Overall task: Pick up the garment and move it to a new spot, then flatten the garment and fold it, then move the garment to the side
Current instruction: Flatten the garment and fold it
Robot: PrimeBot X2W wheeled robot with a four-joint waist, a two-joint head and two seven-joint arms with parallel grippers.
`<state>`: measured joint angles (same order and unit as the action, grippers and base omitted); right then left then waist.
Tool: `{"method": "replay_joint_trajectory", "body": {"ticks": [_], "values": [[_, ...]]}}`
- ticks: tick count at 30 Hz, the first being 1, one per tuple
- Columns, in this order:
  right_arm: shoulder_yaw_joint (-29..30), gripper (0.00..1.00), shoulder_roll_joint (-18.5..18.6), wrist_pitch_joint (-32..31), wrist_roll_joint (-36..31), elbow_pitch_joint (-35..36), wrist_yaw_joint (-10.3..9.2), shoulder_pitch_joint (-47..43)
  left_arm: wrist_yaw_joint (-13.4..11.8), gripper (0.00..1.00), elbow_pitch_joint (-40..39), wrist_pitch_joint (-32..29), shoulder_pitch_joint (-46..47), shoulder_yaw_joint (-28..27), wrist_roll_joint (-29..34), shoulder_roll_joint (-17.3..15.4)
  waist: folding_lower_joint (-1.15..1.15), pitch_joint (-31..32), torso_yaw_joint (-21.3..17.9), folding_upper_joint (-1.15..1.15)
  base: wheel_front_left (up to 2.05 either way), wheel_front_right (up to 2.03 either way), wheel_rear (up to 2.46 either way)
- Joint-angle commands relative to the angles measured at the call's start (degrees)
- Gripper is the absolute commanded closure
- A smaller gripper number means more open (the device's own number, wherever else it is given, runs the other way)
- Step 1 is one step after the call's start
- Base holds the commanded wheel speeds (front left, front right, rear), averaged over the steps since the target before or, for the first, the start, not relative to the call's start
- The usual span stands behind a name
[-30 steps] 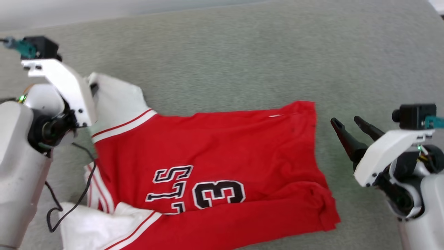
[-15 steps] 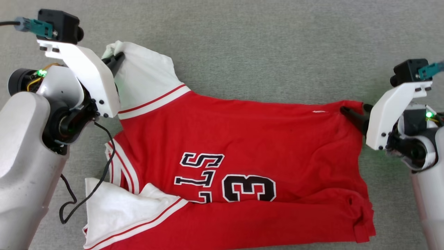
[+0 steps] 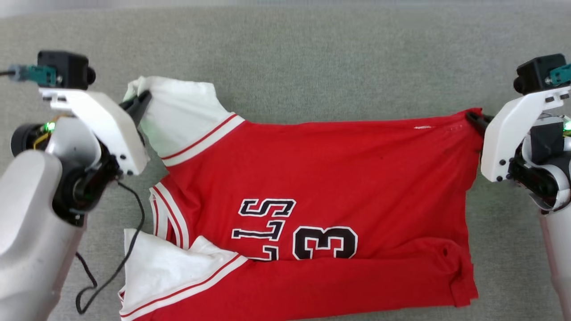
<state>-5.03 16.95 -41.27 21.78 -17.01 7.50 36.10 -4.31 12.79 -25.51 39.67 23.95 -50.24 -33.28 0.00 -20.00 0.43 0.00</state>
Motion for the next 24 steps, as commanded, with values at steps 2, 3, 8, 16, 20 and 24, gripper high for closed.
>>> {"method": "replay_joint_trajectory", "body": {"ticks": [2,3,8,16,20,24], "values": [[0.86,1.0,-0.18,1.23,-1.1,1.54,-0.02,-1.92,-0.64,1.0,-0.96,1.32,-3.32,-0.98,-0.8,-0.62,0.0,2.76,-0.27,0.0,0.0,0.0,0.0],[1.4,1.0,-0.45,1.64,-1.24,2.09,-0.03,-2.68,-0.98,1.0,-1.52,2.12,-4.84,-1.45,-0.95,-0.87,0.0,3.66,-0.39,0.0,0.0,0.0,0.0],[3.49,1.0,-1.92,2.71,-1.12,5.52,-0.03,-8.98,-3.76,1.0,-5.9,6.09,-15.7,-3.52,-2.72,-1.32,0.0,7.8,-0.25,0.0,0.0,0.0,0.0],[5.43,1.0,-4.03,2.89,1.1,9.15,-0.03,-21.63,-7.11,1.0,-9.19,9.79,-33.06,-4.18,-7.17,1.74,0.0,11.31,0.37,0.0,0.0,0.0,0.0],[6.23,1.0,-5.26,3.21,1.63,8.36,-0.03,-28.17,-7.82,0.8,-6.69,9.99,-37.92,-2.03,-7.79,4.18,0.0,12.43,0.78,0.0,0.0,0.0,0.0],[6.47,0.0,-6.47,5.63,2.46,7.48,-0.02,-33.27,-7.89,0.0,-3.91,11.6,-39.27,-0.67,-7.43,6.84,0.0,13.4,1.31,0.0,0.0,0.0,0.0]]}}
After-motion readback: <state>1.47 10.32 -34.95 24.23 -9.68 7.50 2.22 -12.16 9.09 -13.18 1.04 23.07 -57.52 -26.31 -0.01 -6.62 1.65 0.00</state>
